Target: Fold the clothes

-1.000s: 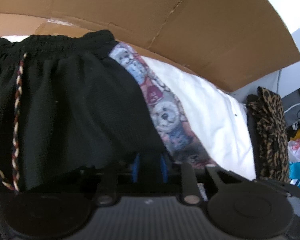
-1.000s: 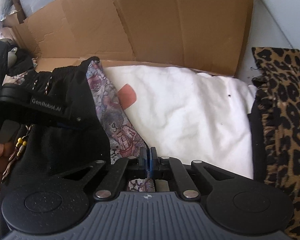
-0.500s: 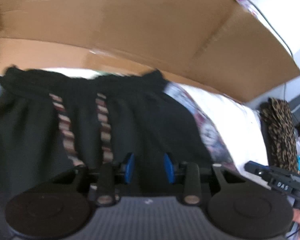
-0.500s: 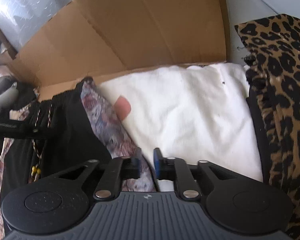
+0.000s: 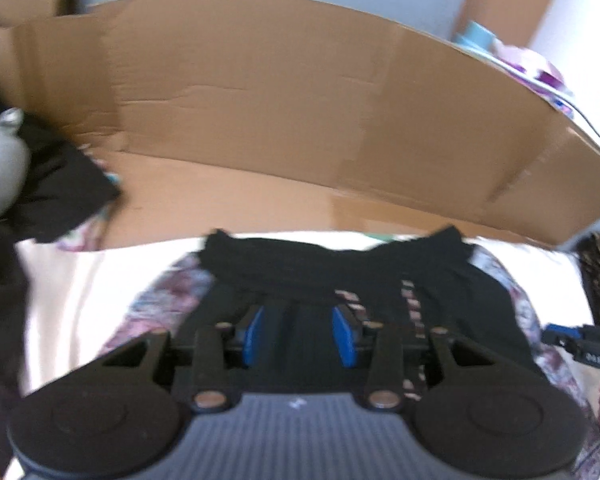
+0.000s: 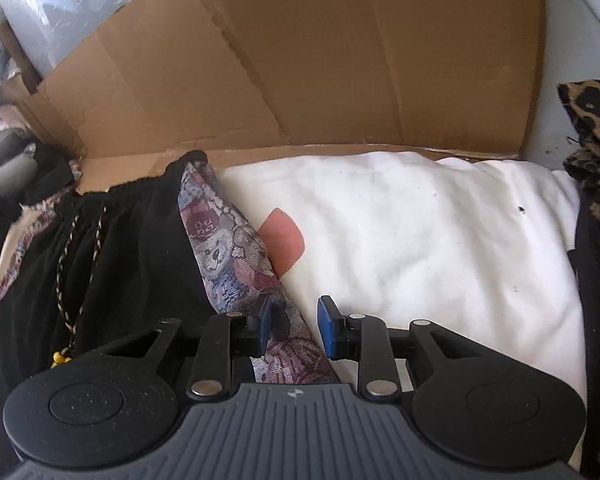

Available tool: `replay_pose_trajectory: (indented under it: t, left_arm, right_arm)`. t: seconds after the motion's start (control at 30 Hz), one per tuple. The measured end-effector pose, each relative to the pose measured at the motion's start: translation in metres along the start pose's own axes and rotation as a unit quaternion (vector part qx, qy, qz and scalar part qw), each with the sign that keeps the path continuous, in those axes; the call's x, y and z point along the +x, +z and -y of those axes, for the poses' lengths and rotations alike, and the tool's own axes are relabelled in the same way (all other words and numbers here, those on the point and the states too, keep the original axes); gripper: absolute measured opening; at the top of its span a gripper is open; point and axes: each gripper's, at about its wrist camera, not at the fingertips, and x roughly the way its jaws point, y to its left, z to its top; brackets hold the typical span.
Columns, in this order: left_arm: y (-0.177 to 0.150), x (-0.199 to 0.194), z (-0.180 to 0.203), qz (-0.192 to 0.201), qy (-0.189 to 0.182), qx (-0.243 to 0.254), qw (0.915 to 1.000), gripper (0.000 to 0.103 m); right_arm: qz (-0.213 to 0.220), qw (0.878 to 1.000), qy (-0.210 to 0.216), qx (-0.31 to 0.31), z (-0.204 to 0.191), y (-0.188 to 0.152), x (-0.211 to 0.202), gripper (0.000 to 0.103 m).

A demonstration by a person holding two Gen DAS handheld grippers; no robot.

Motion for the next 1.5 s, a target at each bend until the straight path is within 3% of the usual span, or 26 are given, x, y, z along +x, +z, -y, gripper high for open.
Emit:
replay_pose_trajectory:
  t: [0.4,0.63,0.77,0.9,1.23,1.33,1.5]
  left_arm:
    - [-0.004,-0.013,-0.087,0.002,0.054,-0.071,0.996,0.043]
    - [-0.003,-0.02,-0.12,0.011,0.085,-0.087,0.9925,0.045]
    - [-0.005,-0.016,-0.132,0.005,0.098,-0.089,0.9912,0.045]
    - [-0.01,-0.016,-0.142,0.007,0.101,-0.097,0.9901,0.045]
    - [-0.017,-0.011,-0.151,0.002,0.089,-0.083,0.9926,0.046]
    - [-0.017,-0.009,-0.147,0.004,0.086,-0.065,0.9942,0.052]
    - [-0.026,0.004,-0.141,-0.015,0.074,-0.038,0.9964,0.052]
  right_arm:
    - [-0.008,0.999,-0.01,-0.032,-0.01,0.002,0.012,0.03]
    - [0.022,0.999,-0.022,-0.016,-0.003,0.01,0.001,0.03]
    - [0.01,0.999,-0.025,-0.024,-0.007,0.008,0.01,0.03]
    - [0.012,1.0,-0.009,-0.021,-0.013,0.002,0.01,0.03]
    - [-0.018,0.999,-0.019,-0.041,-0.017,0.0,0.019,0.03]
    - [-0.029,0.999,-0.012,-0.033,-0.016,-0.002,0.018,0.027]
    - [-0.04,0.998,-0.016,-0.044,-0.02,-0.001,0.019,0.017]
